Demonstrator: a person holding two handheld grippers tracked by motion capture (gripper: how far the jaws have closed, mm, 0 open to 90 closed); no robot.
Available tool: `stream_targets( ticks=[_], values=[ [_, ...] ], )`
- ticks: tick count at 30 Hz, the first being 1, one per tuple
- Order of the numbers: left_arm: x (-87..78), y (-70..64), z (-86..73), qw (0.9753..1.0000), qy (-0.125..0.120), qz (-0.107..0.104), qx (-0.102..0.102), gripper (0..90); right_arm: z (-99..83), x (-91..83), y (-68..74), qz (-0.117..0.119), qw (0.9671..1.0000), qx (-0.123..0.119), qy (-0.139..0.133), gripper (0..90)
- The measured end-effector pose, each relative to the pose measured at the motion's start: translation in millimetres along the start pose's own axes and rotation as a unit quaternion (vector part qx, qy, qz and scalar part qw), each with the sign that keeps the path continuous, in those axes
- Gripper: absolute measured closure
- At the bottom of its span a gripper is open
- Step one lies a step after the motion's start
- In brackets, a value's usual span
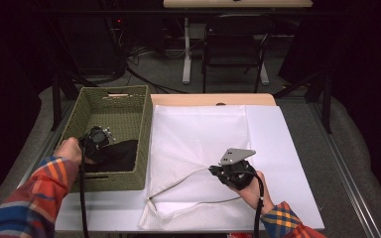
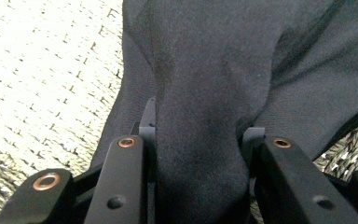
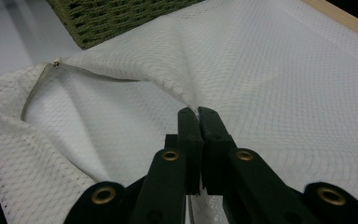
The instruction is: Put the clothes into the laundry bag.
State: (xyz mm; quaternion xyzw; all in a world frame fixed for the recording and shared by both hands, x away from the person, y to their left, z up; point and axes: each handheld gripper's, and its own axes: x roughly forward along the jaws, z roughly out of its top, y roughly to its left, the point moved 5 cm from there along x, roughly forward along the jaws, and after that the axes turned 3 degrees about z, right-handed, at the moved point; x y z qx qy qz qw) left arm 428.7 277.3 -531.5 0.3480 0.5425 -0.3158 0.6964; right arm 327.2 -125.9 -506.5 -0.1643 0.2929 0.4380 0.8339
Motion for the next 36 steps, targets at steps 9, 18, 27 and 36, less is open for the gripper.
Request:
stream_targets(
  ticks=[9, 18, 27, 36],
  values=[
    [-6.2, 0.1, -1.4, 0.9999, -0.012, -0.001, 0.001, 65.1, 0.1, -0.7, -0.3, -0.004, 1.0, 0.002, -0.002, 88.4],
    [-17.8, -1.8, -0.5, 0.9996, -0.024, 0.013, 0.003, 65.6, 0.6, -0.3, -0.4, -0.005, 1.0, -0.002, -0.004, 88.4],
    [-27.3, -2.1, -0.9, 0.9995, -0.028, 0.012, -0.004, 65.7, 0.1, 0.0, -0.5, -0.005, 1.0, 0.0, -0.002, 88.4],
    [-39.6, -0.5, 0.4, 0.9992, -0.035, 0.015, -0.013, 65.7, -0.2, -0.4, -1.3, -0.006, 1.0, 0.002, -0.003, 88.4]
  ],
)
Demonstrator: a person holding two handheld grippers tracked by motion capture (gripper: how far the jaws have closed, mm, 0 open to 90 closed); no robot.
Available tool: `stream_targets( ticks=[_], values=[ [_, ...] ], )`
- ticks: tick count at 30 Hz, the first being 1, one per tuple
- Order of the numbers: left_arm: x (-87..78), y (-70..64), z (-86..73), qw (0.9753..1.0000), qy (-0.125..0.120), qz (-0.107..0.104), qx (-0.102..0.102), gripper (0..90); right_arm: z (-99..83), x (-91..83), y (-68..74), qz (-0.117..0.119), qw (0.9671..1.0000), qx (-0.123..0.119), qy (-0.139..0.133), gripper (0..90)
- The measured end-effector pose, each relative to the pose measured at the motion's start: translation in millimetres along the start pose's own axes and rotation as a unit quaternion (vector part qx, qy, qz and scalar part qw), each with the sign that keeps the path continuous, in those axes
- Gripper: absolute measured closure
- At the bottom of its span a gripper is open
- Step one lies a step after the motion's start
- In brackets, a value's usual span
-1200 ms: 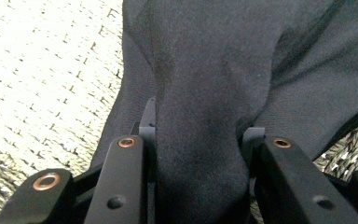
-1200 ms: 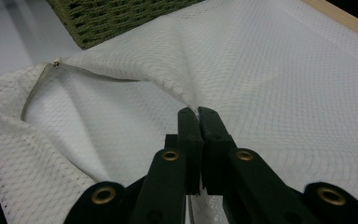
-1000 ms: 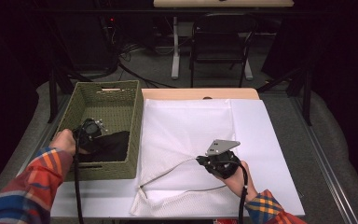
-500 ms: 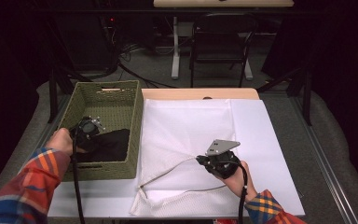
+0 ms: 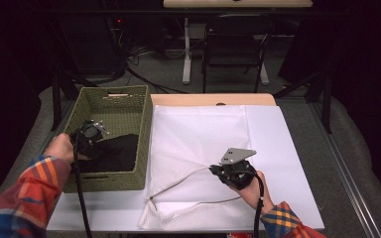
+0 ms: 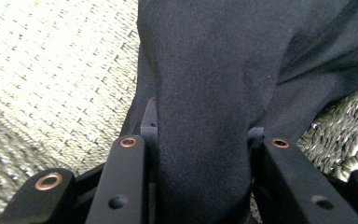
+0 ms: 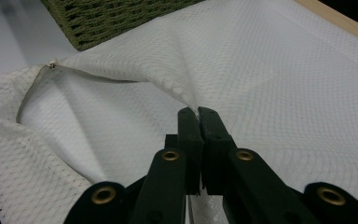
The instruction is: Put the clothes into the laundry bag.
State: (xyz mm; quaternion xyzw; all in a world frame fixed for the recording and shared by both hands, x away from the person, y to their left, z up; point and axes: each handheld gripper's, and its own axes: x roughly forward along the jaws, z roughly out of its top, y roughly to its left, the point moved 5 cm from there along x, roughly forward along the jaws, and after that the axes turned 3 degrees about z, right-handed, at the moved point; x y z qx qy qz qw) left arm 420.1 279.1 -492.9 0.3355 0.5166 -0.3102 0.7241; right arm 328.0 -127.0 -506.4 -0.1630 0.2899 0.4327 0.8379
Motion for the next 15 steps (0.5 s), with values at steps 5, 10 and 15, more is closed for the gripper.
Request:
stream_targets(
  ticks=[5, 10, 15],
  values=[
    [-7.0, 0.3, 1.4, 1.0, 0.0, 0.004, 0.002, 65.7, 0.5, -0.3, 0.7, -0.001, 1.0, 0.0, 0.0, 88.5],
    [-14.7, 1.3, 2.2, 1.0, -0.002, 0.007, 0.001, 65.7, 0.9, -0.5, 1.1, -0.001, 1.0, -0.002, -0.001, 88.4],
    [-20.4, 2.3, 3.4, 0.9999, -0.005, 0.01, -0.006, 65.7, 0.9, -0.6, 1.4, 0.001, 1.0, -0.002, -0.001, 88.5]
  ],
)
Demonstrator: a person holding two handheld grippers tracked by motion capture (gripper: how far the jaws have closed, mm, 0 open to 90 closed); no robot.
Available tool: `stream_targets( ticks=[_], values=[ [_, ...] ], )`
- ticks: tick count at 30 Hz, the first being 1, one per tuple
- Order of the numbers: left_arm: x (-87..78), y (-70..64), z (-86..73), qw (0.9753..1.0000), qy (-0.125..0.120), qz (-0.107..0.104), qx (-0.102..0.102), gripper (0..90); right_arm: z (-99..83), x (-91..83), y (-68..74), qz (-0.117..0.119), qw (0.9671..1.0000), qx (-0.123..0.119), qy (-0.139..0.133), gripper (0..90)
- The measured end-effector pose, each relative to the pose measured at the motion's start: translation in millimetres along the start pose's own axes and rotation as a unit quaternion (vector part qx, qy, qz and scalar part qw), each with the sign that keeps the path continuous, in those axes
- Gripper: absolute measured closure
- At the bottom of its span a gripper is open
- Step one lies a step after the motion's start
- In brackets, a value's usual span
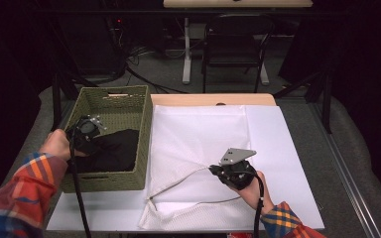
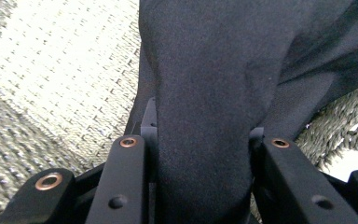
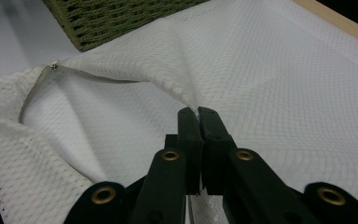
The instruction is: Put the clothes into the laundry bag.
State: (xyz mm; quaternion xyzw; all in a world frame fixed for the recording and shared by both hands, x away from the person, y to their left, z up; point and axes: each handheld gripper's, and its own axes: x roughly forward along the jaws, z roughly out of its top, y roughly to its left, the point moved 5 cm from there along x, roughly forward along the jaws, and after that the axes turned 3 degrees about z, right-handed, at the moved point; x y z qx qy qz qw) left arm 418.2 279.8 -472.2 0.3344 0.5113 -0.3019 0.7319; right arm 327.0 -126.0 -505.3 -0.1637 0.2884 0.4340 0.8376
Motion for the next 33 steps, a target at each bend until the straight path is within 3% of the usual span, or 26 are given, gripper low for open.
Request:
stream_targets(
  ticks=[17, 33],
  values=[
    [-34.3, 4.1, 0.8, 0.9997, -0.018, 0.01, -0.015, 65.7, 0.4, -0.6, 0.4, 0.0, 1.0, 0.0, -0.001, 88.4],
    [-62.3, 2.7, 3.4, 0.9995, -0.022, 0.018, -0.012, 65.7, 1.1, -1.8, 0.5, -0.002, 1.0, 0.0, -0.002, 88.4]
  ],
)
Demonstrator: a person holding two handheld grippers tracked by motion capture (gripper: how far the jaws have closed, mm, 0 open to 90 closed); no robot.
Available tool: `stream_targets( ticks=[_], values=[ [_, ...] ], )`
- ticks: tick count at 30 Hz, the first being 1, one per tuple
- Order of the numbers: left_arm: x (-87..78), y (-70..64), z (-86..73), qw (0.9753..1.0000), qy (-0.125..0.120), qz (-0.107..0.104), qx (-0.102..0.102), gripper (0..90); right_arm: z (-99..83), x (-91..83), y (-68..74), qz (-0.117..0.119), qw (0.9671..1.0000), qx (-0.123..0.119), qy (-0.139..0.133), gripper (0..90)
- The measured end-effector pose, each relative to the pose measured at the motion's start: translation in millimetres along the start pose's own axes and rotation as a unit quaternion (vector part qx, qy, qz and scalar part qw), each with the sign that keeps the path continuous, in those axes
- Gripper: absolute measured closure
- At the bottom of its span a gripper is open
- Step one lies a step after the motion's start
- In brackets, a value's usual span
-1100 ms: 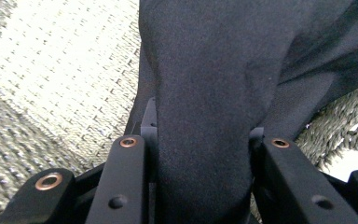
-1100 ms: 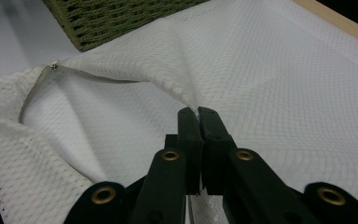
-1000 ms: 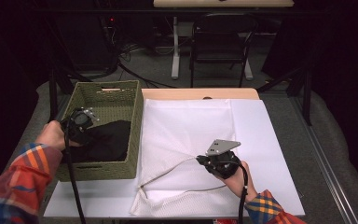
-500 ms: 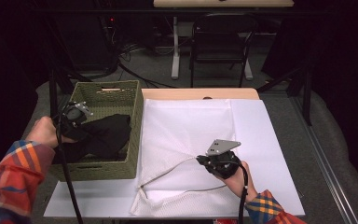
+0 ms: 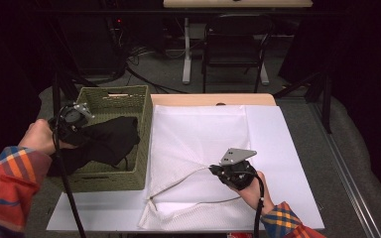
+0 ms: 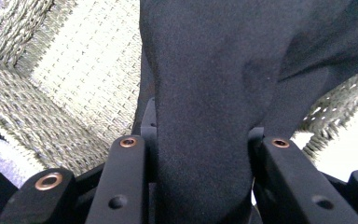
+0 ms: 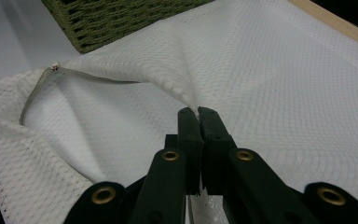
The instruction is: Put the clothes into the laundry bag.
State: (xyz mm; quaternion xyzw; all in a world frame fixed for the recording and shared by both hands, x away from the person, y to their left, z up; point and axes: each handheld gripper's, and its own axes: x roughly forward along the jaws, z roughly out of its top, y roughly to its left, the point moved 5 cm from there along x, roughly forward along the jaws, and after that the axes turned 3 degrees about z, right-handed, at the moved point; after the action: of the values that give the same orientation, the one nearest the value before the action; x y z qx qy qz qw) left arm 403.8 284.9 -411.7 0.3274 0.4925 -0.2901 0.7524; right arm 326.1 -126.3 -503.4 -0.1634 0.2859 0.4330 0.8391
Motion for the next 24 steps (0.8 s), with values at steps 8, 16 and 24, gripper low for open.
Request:
stream_targets(
  ticks=[8, 16, 24],
  values=[
    [-9.8, -0.2, 0.5, 1.0, 0.002, 0.002, 0.002, 65.6, 0.2, -0.4, -0.3, -0.001, 1.0, -0.001, -0.001, 88.4],
    [-23.7, -0.4, 1.9, 1.0, 0.005, 0.004, 0.007, 65.6, 0.3, -0.3, -0.6, -0.002, 1.0, 0.0, -0.001, 88.4],
    [-33.2, -3.8, 4.7, 0.9998, 0.008, 0.007, 0.014, 65.5, 0.6, -0.8, -0.5, -0.002, 1.0, 0.0, -0.001, 88.4]
  ],
)
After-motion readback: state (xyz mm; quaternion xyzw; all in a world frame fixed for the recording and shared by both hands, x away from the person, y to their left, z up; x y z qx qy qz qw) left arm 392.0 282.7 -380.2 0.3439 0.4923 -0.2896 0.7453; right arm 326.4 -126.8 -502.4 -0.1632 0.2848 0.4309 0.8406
